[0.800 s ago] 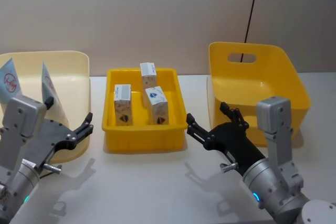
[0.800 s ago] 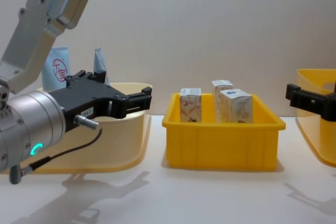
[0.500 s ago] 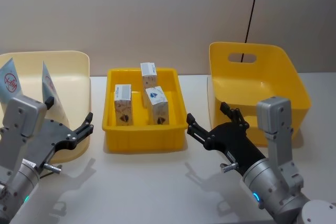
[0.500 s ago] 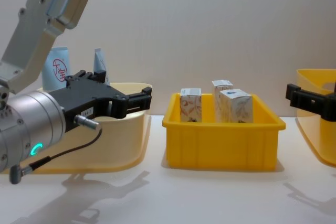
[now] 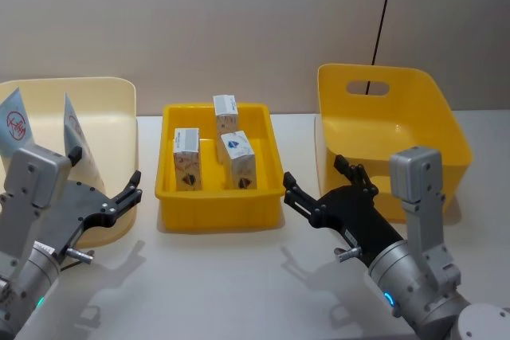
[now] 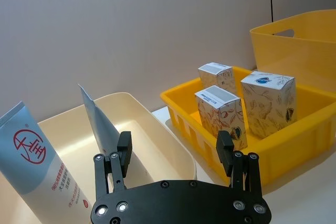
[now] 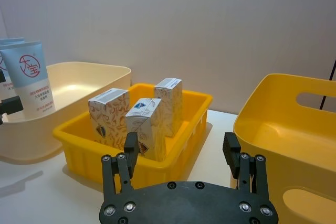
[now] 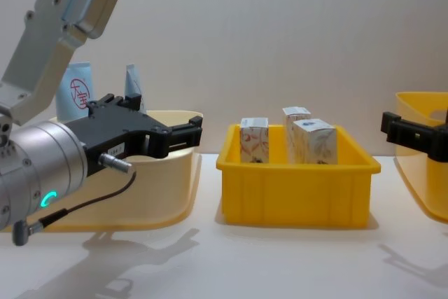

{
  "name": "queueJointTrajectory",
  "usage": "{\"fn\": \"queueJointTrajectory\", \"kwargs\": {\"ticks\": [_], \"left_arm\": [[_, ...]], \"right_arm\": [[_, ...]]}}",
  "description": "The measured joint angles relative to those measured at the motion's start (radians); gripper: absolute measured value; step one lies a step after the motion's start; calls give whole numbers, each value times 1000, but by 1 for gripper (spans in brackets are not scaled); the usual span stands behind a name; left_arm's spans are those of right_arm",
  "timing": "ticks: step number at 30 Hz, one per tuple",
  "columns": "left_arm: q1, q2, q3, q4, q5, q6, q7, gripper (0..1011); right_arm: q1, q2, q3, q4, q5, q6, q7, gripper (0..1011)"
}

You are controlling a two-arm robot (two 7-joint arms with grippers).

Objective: Bimanual collaborative sorting of washing and personal care products

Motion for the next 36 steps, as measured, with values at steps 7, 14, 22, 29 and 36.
{"fn": "queueJointTrajectory", "kwargs": {"ticks": [7, 14, 22, 29, 36], "left_arm": [[0, 0, 0, 0, 0, 0, 0, 1003], [0, 0, 0, 0, 0, 0, 0, 1003], [0, 0, 0, 0, 0, 0, 0, 1003], [0, 0, -1, 0, 0, 0, -1, 1003], [-1, 3, -15, 5, -16, 4, -16, 1003]], "right_arm": [[0, 0, 0, 0, 0, 0, 0, 1001], [0, 0, 0, 0, 0, 0, 0, 1001], [0, 0, 0, 0, 0, 0, 0, 1001], [0, 0, 0, 0, 0, 0, 0, 1001], [0, 0, 0, 0, 0, 0, 0, 1001]]}}
